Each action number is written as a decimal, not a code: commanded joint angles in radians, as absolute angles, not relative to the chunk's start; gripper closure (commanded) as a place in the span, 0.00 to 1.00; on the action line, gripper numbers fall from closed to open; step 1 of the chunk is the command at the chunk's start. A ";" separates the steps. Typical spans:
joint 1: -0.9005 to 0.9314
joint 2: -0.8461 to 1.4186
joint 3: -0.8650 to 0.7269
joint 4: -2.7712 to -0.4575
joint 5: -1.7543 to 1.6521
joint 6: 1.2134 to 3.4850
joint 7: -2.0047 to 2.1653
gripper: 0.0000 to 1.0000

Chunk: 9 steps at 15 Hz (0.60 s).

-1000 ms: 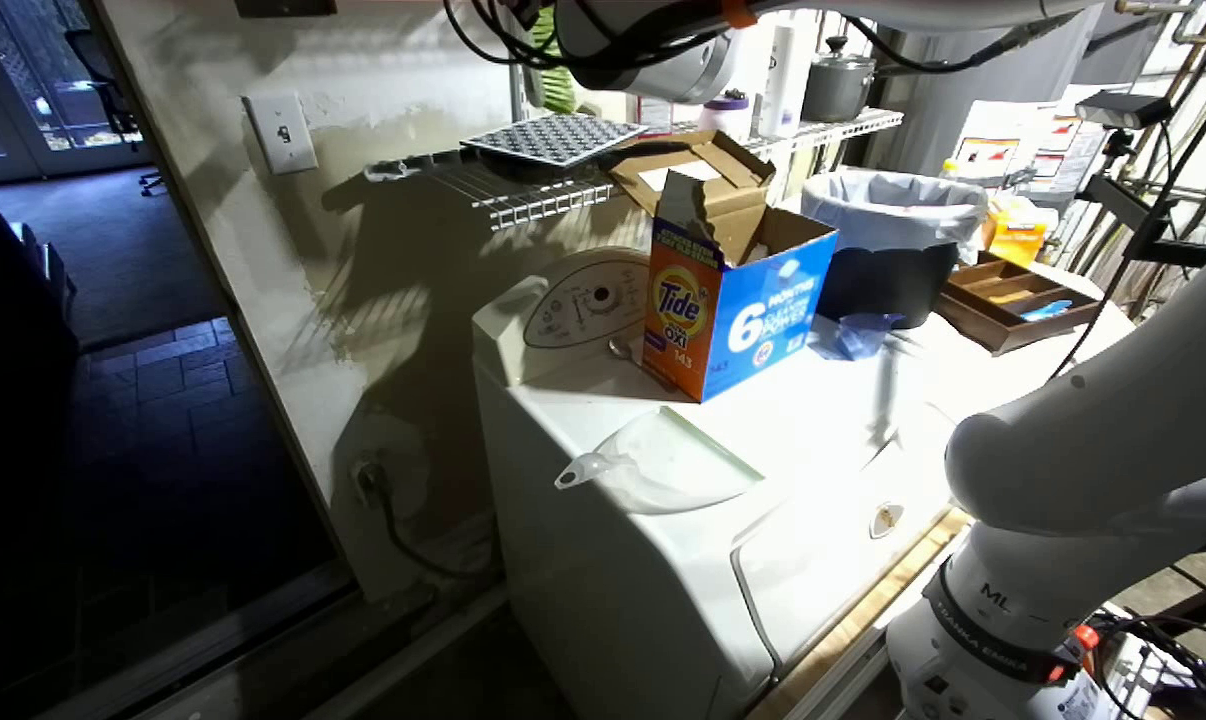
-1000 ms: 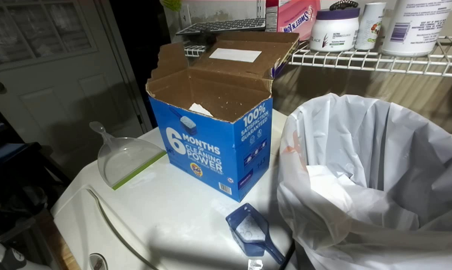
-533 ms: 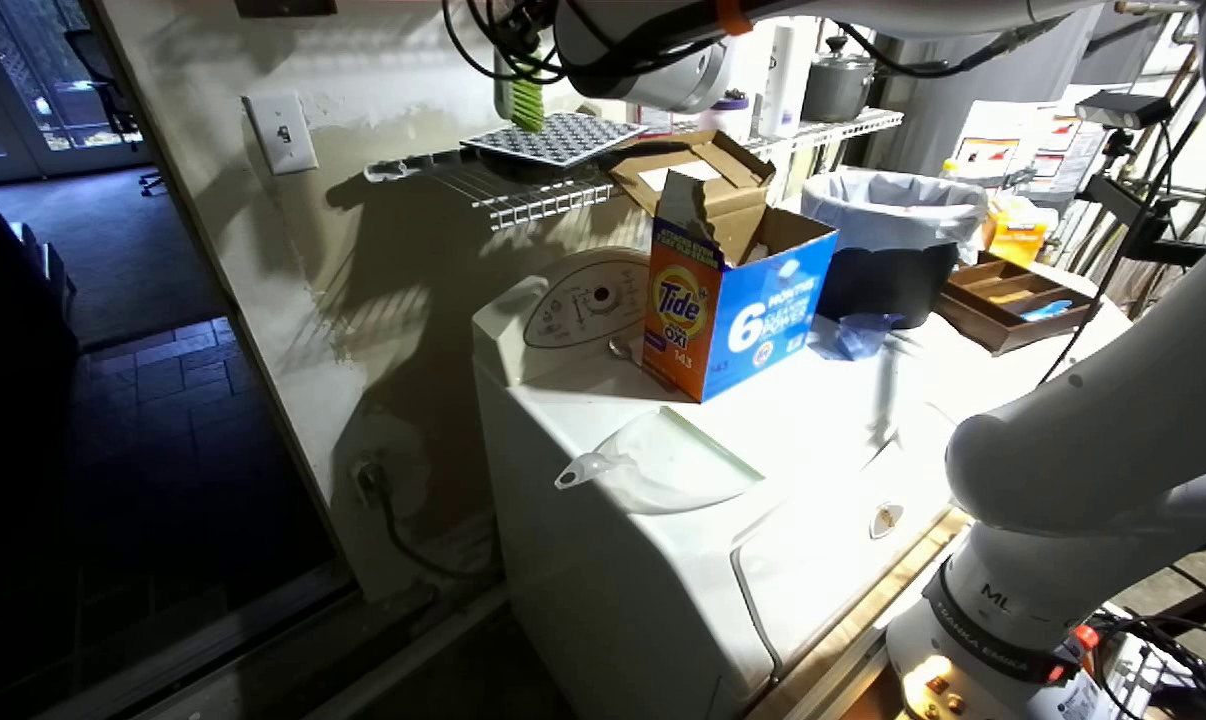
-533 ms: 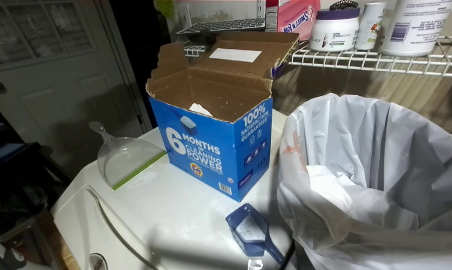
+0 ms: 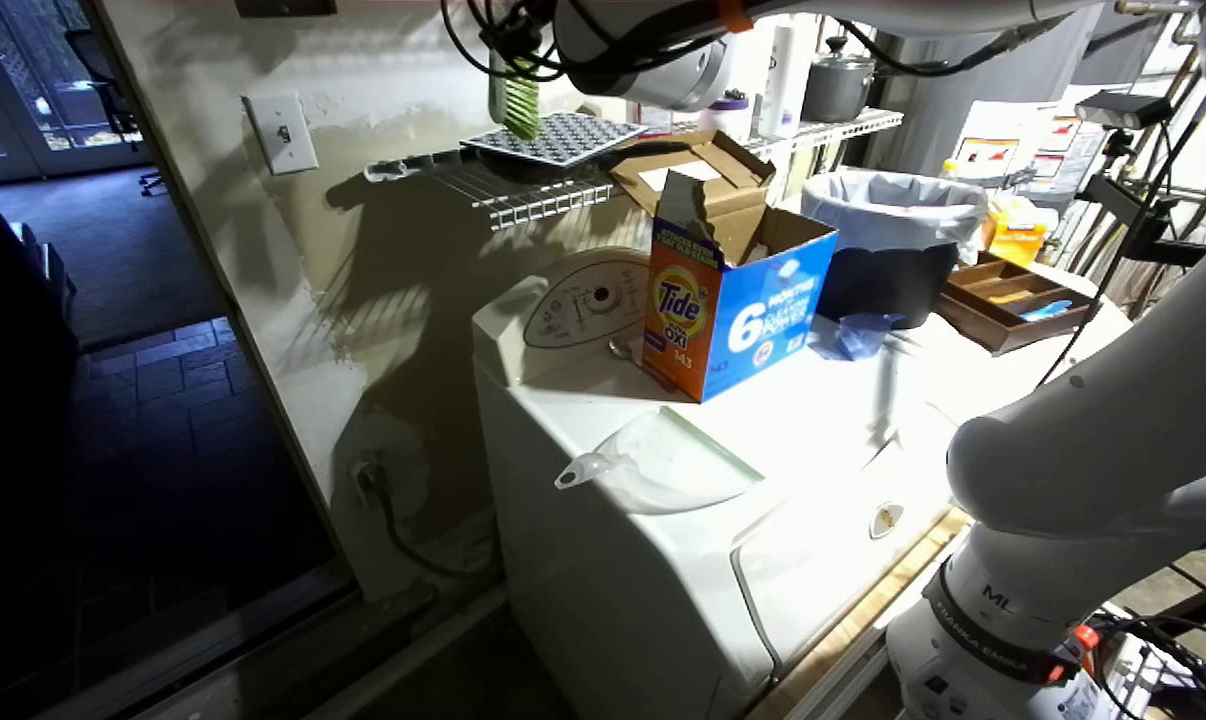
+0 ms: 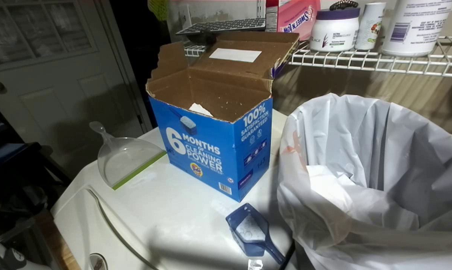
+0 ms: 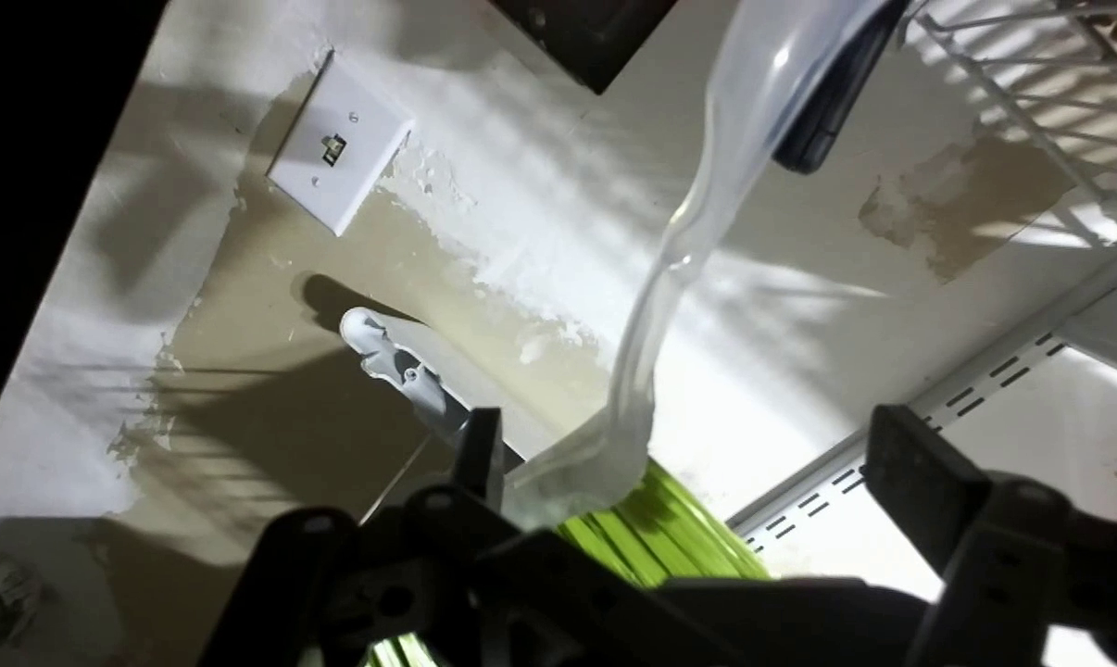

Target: Hang the small brush on the top rack

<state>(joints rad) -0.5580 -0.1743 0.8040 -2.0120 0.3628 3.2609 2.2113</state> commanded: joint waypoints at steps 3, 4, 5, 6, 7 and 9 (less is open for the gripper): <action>-0.520 -0.203 0.760 -2.011 0.378 3.227 2.206 0.00; -0.511 -0.210 0.749 -2.012 0.381 3.221 2.204 0.00; -0.503 -0.219 0.739 -2.014 0.382 3.208 2.202 0.00; -0.494 -0.228 0.728 -2.015 0.384 3.194 2.200 0.00; -0.486 -0.241 0.717 -2.018 0.384 3.177 2.197 0.00; -0.461 -0.254 0.692 -2.019 0.385 3.156 2.182 0.00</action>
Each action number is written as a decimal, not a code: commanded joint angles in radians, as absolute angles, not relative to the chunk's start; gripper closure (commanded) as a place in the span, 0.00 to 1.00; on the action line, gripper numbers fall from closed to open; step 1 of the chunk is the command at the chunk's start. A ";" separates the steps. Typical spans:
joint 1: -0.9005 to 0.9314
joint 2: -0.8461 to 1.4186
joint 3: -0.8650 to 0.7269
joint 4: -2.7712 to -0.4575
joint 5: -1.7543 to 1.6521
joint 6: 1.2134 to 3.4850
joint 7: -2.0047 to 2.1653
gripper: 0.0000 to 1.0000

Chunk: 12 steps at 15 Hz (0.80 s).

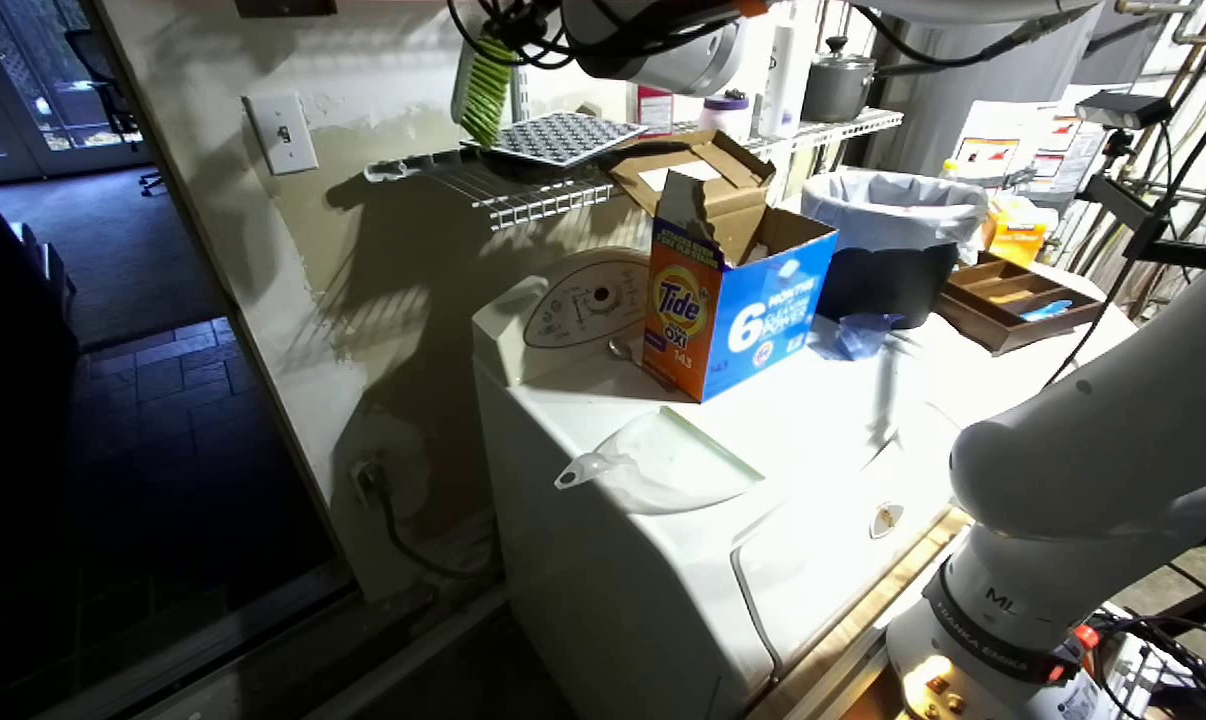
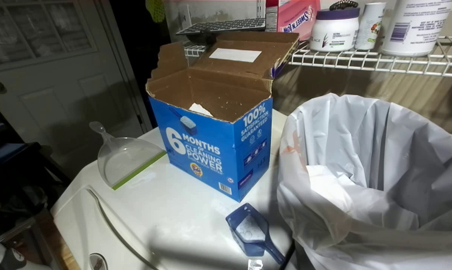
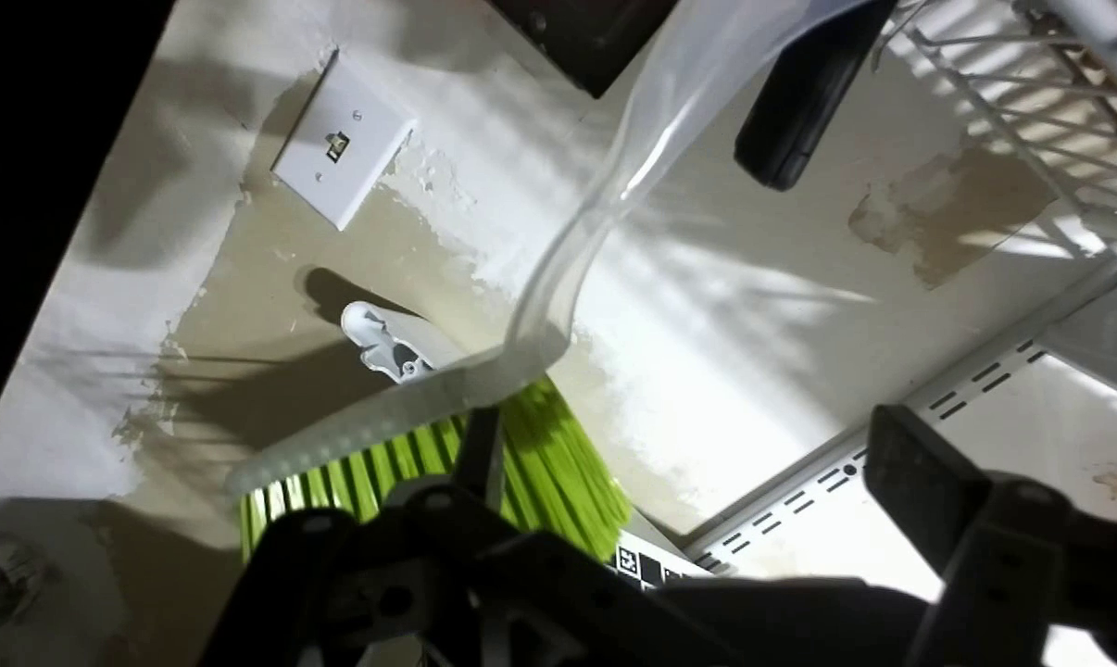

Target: Hang the small brush on the top rack

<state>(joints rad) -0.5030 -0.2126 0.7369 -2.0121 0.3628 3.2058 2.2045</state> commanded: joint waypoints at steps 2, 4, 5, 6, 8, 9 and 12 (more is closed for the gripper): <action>-0.432 -0.263 0.667 -2.018 0.388 3.140 2.170 0.00; -0.401 -0.271 0.640 -2.019 0.393 3.128 2.162 0.00; -0.389 -0.277 0.629 -2.021 0.392 3.122 2.161 0.00; -0.380 -0.284 0.618 -2.024 0.390 3.113 2.161 0.00; -0.366 -0.304 0.597 -2.031 0.387 3.084 2.163 0.00; -0.361 -0.313 0.587 -2.034 0.386 3.071 2.162 0.00; -0.361 -0.356 0.564 -2.044 0.374 3.011 2.160 0.00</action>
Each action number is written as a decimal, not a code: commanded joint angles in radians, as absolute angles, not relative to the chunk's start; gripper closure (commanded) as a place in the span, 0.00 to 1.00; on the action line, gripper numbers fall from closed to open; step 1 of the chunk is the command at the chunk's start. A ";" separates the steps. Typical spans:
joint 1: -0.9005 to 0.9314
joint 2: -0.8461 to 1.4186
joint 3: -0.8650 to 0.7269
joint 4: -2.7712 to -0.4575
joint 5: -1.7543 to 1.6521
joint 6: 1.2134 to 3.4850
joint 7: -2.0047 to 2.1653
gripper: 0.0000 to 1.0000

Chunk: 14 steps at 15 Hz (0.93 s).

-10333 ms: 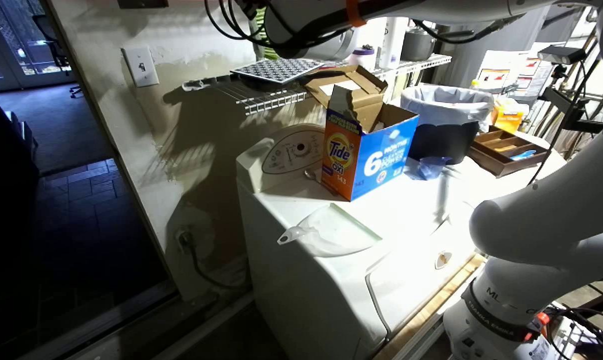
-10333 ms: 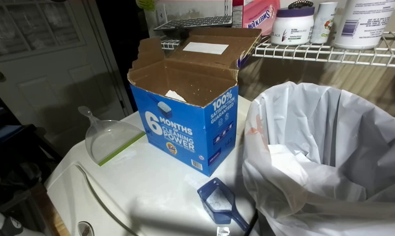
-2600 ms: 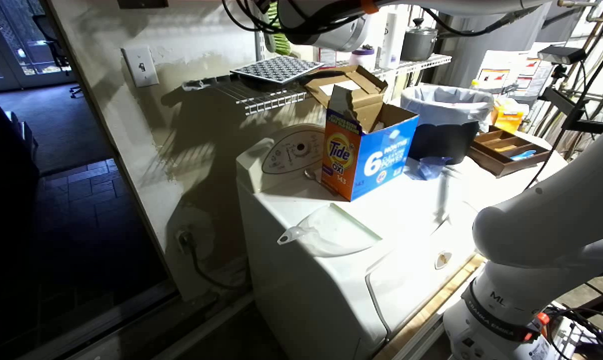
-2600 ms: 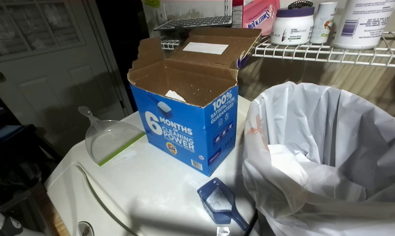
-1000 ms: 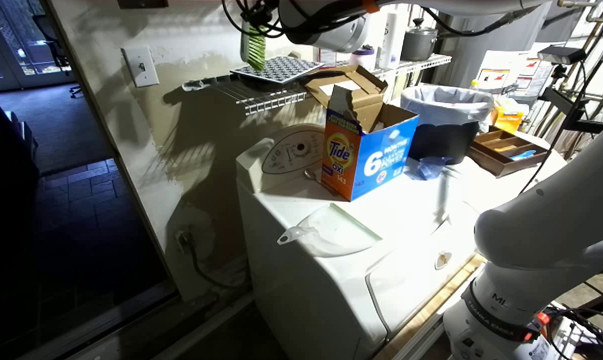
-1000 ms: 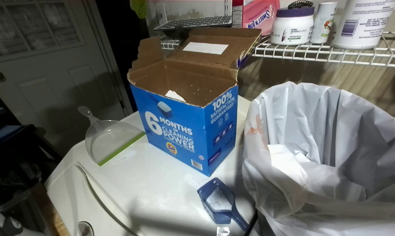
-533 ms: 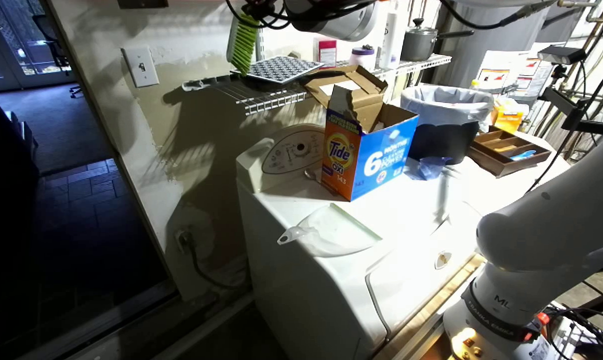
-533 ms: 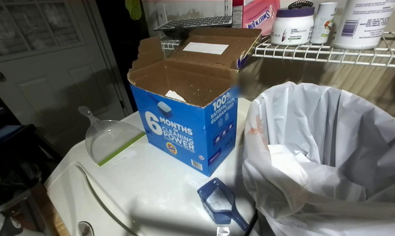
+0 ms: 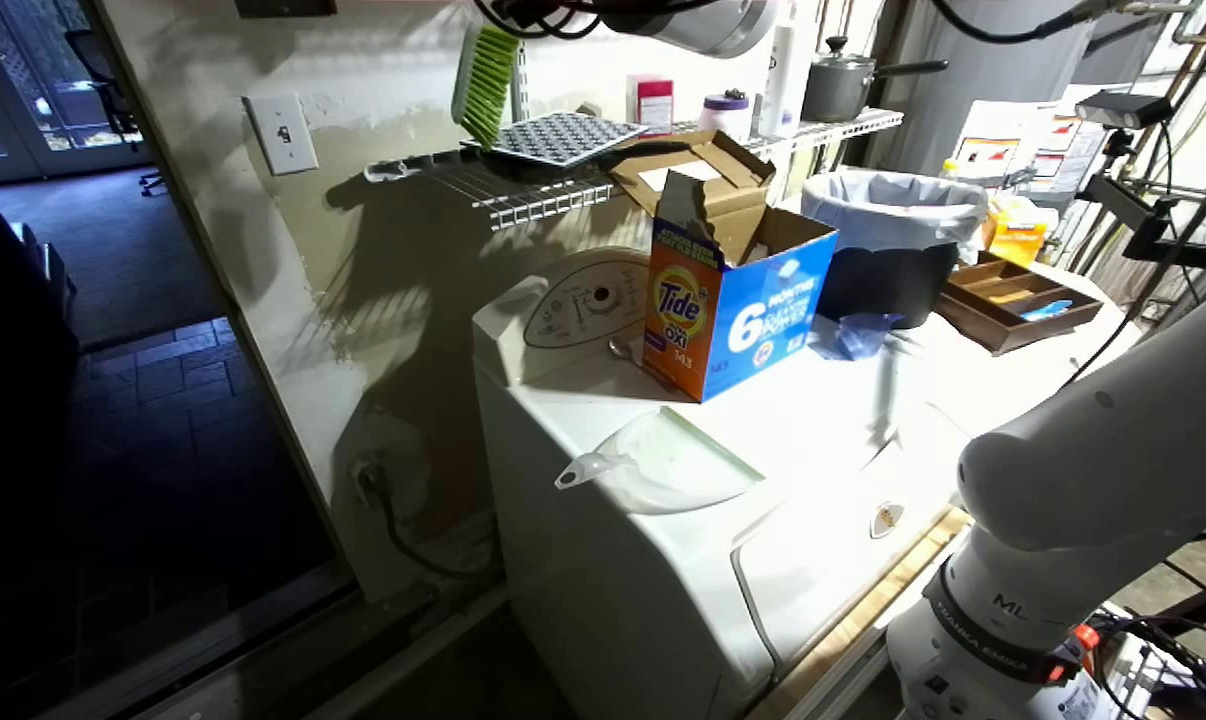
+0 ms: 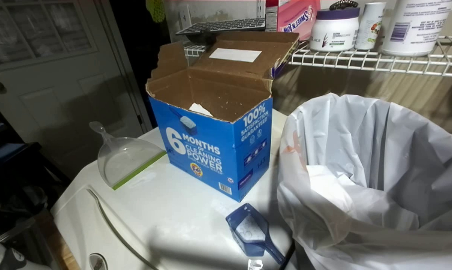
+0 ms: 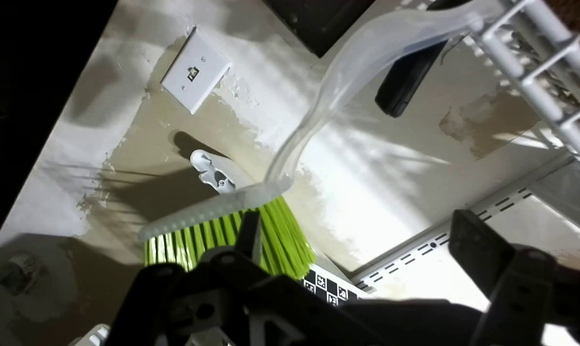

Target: Hang the small brush on the top rack

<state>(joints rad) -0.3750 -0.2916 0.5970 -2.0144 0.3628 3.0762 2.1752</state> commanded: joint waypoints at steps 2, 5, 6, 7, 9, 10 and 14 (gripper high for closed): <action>-0.364 -0.384 0.553 -2.047 0.368 2.956 2.156 0.00; -0.349 -0.423 0.527 -2.045 0.378 2.856 2.142 0.00; -0.360 -0.440 0.526 -2.046 0.367 2.823 2.148 0.00; -0.363 -0.454 0.522 -2.048 0.366 2.802 2.152 0.00; -0.291 -0.471 0.445 -2.060 0.265 2.761 2.218 0.00; -0.293 -0.488 0.436 -2.064 0.237 2.738 2.228 0.00; -0.248 -0.534 0.370 -2.073 0.137 2.640 2.261 0.00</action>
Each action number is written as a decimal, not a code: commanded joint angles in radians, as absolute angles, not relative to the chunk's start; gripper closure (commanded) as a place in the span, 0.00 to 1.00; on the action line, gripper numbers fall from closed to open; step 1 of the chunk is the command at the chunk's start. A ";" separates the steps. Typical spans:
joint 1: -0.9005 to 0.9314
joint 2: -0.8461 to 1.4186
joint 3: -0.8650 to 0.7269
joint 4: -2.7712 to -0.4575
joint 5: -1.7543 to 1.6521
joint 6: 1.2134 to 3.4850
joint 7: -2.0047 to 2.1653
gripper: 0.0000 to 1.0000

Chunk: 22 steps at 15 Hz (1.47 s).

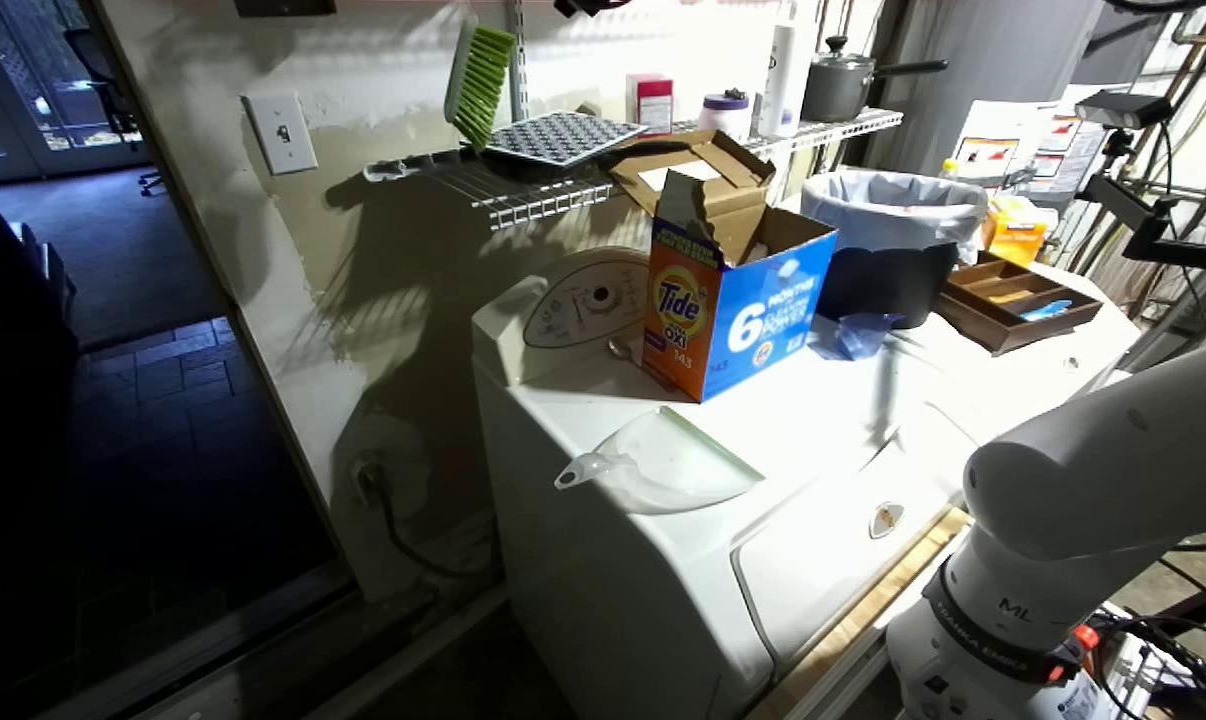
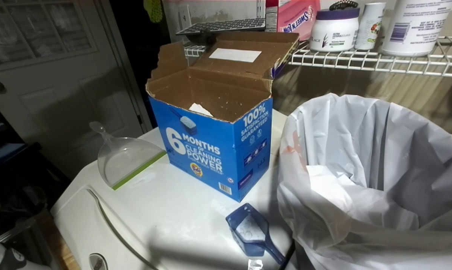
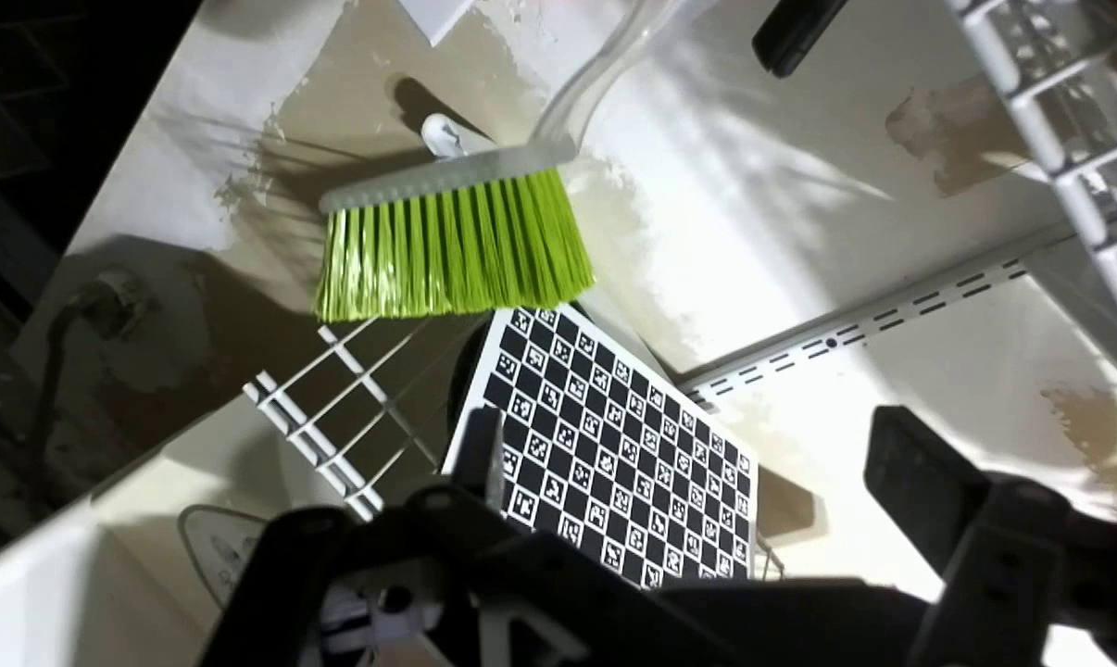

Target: Hang the small brush on the top rack

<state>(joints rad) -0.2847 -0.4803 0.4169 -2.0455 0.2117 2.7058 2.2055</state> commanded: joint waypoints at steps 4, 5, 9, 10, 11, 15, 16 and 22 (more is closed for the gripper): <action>-0.169 -0.547 0.306 -2.062 0.123 2.584 2.206 0.00; -0.152 -0.549 0.294 -2.056 0.117 2.568 2.182 0.00; -0.025 -0.541 0.224 -2.042 0.138 2.511 1.971 0.00; 0.000 -0.538 0.212 -2.037 0.144 2.491 1.919 0.00; 0.025 -0.537 0.199 -2.038 0.150 2.476 1.864 0.00; 0.096 -0.536 0.156 -2.022 0.168 2.385 1.643 0.00; 0.106 -0.537 0.151 -2.013 0.168 2.352 1.591 0.00; 0.057 -0.542 0.185 -1.948 0.064 2.177 1.355 0.00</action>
<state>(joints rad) 0.0869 -0.5405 0.1643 -1.9953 0.1238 2.2542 1.4447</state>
